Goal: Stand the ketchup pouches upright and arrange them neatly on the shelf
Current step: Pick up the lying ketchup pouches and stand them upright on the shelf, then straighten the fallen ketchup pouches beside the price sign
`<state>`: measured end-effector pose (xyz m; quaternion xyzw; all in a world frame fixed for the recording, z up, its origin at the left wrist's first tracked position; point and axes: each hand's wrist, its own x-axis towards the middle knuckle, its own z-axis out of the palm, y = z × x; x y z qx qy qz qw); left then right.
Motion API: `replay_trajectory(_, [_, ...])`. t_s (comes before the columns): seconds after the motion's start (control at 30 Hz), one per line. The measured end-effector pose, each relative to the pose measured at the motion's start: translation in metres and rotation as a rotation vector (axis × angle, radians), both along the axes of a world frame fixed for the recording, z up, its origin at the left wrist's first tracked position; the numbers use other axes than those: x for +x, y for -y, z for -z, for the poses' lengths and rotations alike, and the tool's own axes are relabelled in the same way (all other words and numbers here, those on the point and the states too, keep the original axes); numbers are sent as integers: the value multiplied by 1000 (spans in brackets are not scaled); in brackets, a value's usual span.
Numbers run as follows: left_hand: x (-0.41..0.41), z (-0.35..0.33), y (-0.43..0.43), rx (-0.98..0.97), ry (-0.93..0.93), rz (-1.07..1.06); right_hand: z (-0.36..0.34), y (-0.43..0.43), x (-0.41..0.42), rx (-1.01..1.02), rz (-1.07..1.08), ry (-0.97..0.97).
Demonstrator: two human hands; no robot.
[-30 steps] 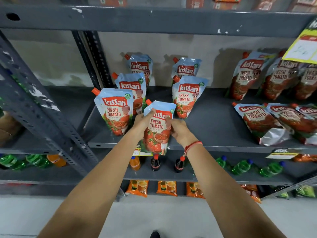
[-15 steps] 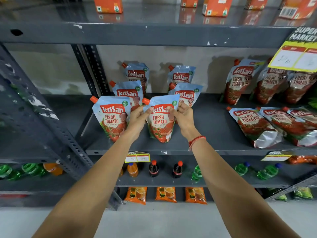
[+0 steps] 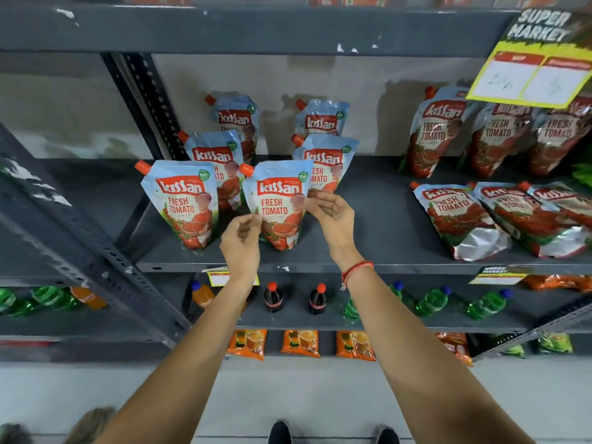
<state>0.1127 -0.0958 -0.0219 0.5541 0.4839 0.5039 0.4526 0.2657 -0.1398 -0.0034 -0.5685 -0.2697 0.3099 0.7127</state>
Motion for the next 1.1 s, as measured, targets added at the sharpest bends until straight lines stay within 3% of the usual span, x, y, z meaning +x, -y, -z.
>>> replay_trajectory(0.1, [28,-6,26,32,-22,-32,2,17,16,-28,46,80])
replay_trajectory(0.23, [83,-23,49,82,-126,209,-5,48,57,-93,189,234])
replay_trajectory(0.43, [185,-33,78,-89,-199,338,-16,108,167,-228,434,505])
replay_trajectory(0.6, [258,-27,80,-227,-256,375,-17,140,254,-472,396,624])
replay_trajectory(0.73, [301,-21,71,-351,-328,346,-7,157,297,-698,229,578])
replay_trajectory(0.8, [317,-13,71,-440,-353,358,0,158,306,-755,156,461])
replay_trajectory(0.93, [344,-5,81,-656,-246,380,14,141,320,-718,116,174])
replay_trajectory(1.1, [364,-3,79,-831,-46,283,94,95,377,-584,105,-151])
